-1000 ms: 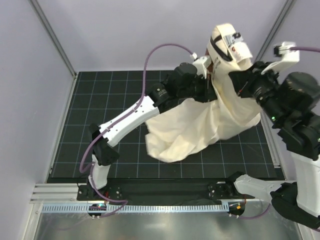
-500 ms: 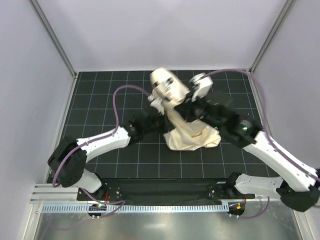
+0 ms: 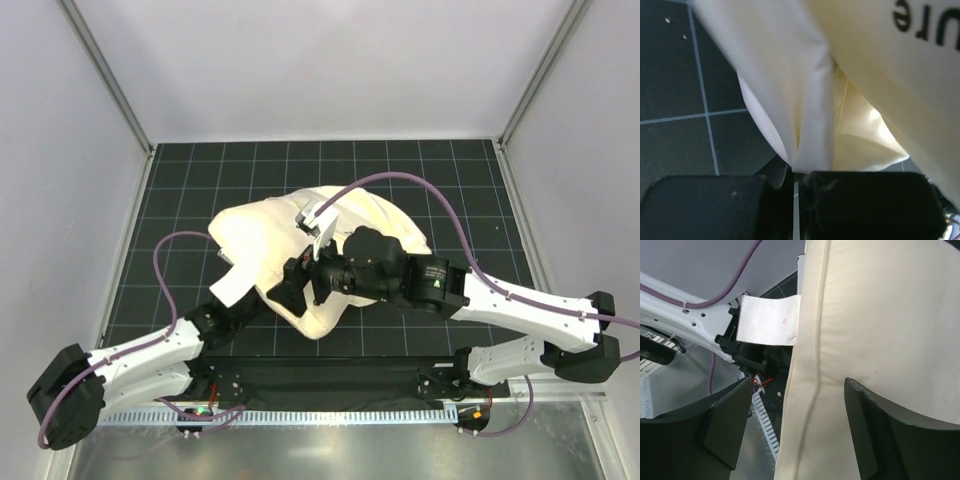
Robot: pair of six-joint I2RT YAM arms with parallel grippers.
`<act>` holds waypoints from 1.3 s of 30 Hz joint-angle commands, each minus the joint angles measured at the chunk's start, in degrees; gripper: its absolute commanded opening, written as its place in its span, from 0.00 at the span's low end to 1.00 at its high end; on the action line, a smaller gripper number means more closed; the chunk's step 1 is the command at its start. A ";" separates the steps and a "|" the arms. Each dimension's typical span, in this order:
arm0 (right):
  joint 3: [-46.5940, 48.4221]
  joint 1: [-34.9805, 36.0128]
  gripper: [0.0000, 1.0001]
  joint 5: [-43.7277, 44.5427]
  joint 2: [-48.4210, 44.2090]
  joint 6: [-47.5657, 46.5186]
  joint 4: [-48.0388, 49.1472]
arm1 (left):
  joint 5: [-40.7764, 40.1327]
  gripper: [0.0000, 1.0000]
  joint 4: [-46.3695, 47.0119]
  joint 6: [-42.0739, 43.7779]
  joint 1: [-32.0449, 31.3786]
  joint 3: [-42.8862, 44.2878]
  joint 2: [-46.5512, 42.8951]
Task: Put the pillow into the pillowcase
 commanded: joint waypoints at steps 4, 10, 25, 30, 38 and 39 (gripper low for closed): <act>10.73 0.23 0.84 -0.10 -0.55 -1.29 -6.27 | -6.21 0.00 -1.60 -3.07 -0.20 2.58 -1.00; 15.93 -4.58 0.83 10.82 -4.41 -3.31 -16.82 | -8.15 0.00 -5.56 -5.80 0.15 4.96 -0.65; -4.09 -33.17 0.76 5.25 -2.94 -2.52 -14.36 | -10.34 0.00 -13.91 -6.77 0.06 9.52 -0.74; -7.09 -33.17 0.72 5.64 2.60 -5.68 -11.83 | -11.66 0.00 -16.99 -5.89 0.06 10.85 -1.00; -7.18 -33.09 0.70 1.15 10.51 -10.42 -9.10 | -11.75 0.00 -18.22 -5.45 0.06 11.46 -1.18; -7.10 -33.17 0.70 1.67 11.30 -10.60 -9.01 | -11.84 0.00 -18.31 -5.28 0.06 11.64 -1.09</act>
